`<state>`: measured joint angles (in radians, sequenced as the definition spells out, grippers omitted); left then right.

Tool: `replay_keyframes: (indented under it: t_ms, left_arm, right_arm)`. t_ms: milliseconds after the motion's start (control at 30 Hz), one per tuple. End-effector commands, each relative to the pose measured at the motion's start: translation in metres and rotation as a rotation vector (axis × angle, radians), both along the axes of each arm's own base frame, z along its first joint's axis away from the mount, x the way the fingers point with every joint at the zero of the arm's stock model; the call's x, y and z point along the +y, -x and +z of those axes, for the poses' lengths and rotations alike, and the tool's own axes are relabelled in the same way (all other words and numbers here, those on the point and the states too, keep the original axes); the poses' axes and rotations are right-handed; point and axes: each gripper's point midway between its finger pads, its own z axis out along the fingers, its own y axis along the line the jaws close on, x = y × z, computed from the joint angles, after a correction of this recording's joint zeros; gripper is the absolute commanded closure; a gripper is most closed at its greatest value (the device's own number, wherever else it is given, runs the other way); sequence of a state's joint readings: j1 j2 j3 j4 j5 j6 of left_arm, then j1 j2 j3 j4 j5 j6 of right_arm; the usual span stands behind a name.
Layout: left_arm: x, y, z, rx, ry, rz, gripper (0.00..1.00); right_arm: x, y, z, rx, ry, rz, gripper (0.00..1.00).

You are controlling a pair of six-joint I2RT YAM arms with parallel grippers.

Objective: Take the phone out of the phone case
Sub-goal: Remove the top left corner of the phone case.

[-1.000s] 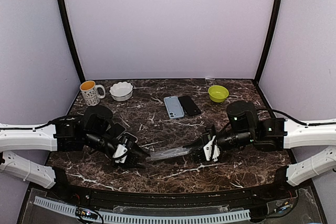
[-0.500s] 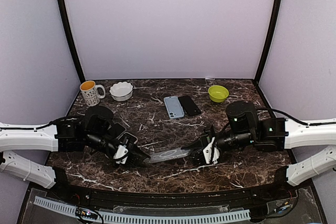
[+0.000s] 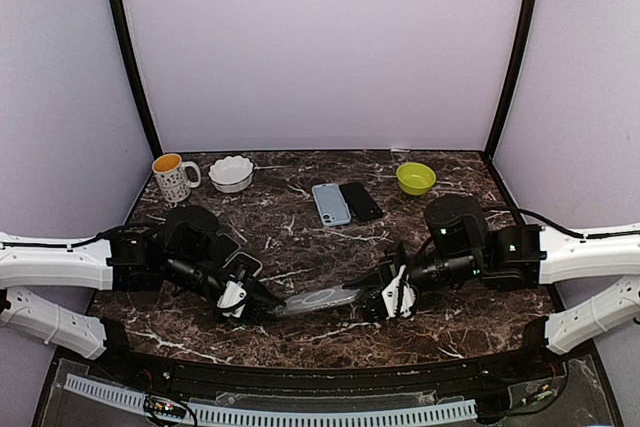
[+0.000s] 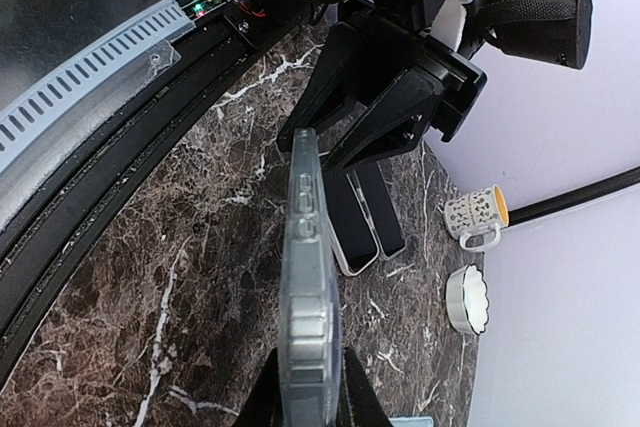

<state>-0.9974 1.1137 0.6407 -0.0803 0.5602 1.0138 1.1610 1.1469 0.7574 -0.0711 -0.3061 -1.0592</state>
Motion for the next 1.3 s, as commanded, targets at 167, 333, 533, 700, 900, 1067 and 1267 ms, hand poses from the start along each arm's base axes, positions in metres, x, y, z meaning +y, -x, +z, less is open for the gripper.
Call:
replay_keyframes:
  t_ms: [167, 333, 533, 700, 900, 1067, 1267]
  left_arm:
    - [0.002, 0.013, -0.008, 0.025, -0.022, -0.047, 0.72]
    - [0.002, 0.018, -0.009, 0.042, -0.028, -0.067, 0.72]
    - [0.002, 0.021, -0.009, 0.052, -0.035, -0.078, 0.73]
    - [0.003, 0.023, -0.008, 0.045, -0.032, -0.086, 0.76]
    - [0.003, 0.024, -0.008, 0.048, -0.031, -0.091, 0.74]
    - [0.003, 0.019, -0.007, 0.021, -0.023, -0.066, 0.51]
    - [0.004, 0.012, -0.004, -0.021, 0.0, -0.034, 0.53]
  right_arm:
    - [0.02, 0.005, 0.042, -0.117, -0.113, 0.049, 1.0]
    - [0.022, 0.01, 0.044, -0.137, -0.115, 0.072, 1.0]
    - [0.022, 0.017, 0.039, -0.139, -0.089, 0.099, 1.0]
    - [0.023, 0.021, 0.038, -0.143, -0.083, 0.116, 1.0]
    - [0.026, 0.022, 0.04, -0.129, -0.089, 0.117, 1.0]
    - [0.031, 0.008, 0.052, -0.084, -0.153, 0.008, 1.0]
    - [0.027, -0.001, 0.047, -0.061, -0.157, -0.065, 1.0]
